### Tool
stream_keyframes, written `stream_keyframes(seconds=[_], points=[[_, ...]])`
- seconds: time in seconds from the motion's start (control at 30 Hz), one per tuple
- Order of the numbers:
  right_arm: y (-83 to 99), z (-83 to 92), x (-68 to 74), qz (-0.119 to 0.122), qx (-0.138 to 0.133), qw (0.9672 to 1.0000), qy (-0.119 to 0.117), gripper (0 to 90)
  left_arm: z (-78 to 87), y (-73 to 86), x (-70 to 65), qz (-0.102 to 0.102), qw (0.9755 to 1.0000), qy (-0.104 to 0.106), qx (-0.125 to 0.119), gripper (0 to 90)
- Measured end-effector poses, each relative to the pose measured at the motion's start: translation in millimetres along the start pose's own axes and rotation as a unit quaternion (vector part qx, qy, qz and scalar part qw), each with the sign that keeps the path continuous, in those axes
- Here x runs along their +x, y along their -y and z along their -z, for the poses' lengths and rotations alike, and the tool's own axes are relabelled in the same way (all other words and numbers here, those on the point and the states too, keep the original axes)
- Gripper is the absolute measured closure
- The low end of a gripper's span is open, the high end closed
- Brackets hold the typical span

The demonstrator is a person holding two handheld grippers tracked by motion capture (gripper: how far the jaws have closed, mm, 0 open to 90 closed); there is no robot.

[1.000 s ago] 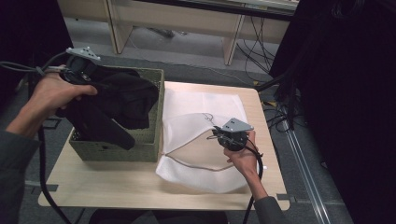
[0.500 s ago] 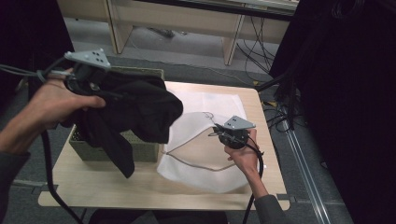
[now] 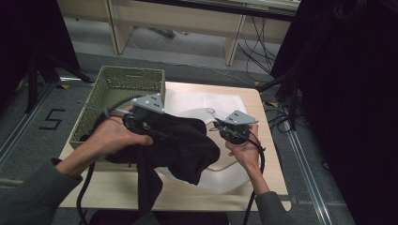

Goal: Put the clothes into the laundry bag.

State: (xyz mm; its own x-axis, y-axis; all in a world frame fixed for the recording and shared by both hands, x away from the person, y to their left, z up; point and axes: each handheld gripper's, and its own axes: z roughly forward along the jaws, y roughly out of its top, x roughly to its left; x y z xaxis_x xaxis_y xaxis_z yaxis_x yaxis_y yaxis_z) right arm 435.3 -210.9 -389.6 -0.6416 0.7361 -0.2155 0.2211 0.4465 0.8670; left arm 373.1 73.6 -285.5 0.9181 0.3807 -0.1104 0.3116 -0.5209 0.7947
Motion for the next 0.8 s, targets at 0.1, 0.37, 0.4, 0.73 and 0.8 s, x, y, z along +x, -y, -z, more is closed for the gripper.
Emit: stream_keyframes(seconds=[0.1, 0.37, 0.4, 0.73, 0.8], points=[[-2.1, 1.4, -2.3, 0.002, 0.001, 1.0, -0.004, 85.9, -22.4, 4.8, 0.0, 0.006, 0.9999, 0.01, 0.013, 73.3], [-5.8, 2.3, -0.3, -0.004, -0.003, 1.0, -0.007, 86.1, -80.4, 14.7, 1.9, 0.011, 0.9984, 0.021, 0.051, 73.1], [-5.8, 2.3, -0.3, -0.004, -0.003, 1.0, -0.007, 86.1, -85.1, 15.2, 2.8, 0.013, 0.9984, 0.019, 0.052, 73.1], [-11.1, 3.8, 6.6, 0.002, -0.002, 0.9999, -0.017, 86.2, -128.9, 16.4, 22.8, 0.004, 0.9952, -0.051, 0.083, 72.3], [-11.4, 3.4, 7.6, 0.004, 0.002, 0.9998, -0.018, 86.3, -137.2, 21.6, 27.1, 0.017, 0.9948, -0.056, 0.083, 72.2]])
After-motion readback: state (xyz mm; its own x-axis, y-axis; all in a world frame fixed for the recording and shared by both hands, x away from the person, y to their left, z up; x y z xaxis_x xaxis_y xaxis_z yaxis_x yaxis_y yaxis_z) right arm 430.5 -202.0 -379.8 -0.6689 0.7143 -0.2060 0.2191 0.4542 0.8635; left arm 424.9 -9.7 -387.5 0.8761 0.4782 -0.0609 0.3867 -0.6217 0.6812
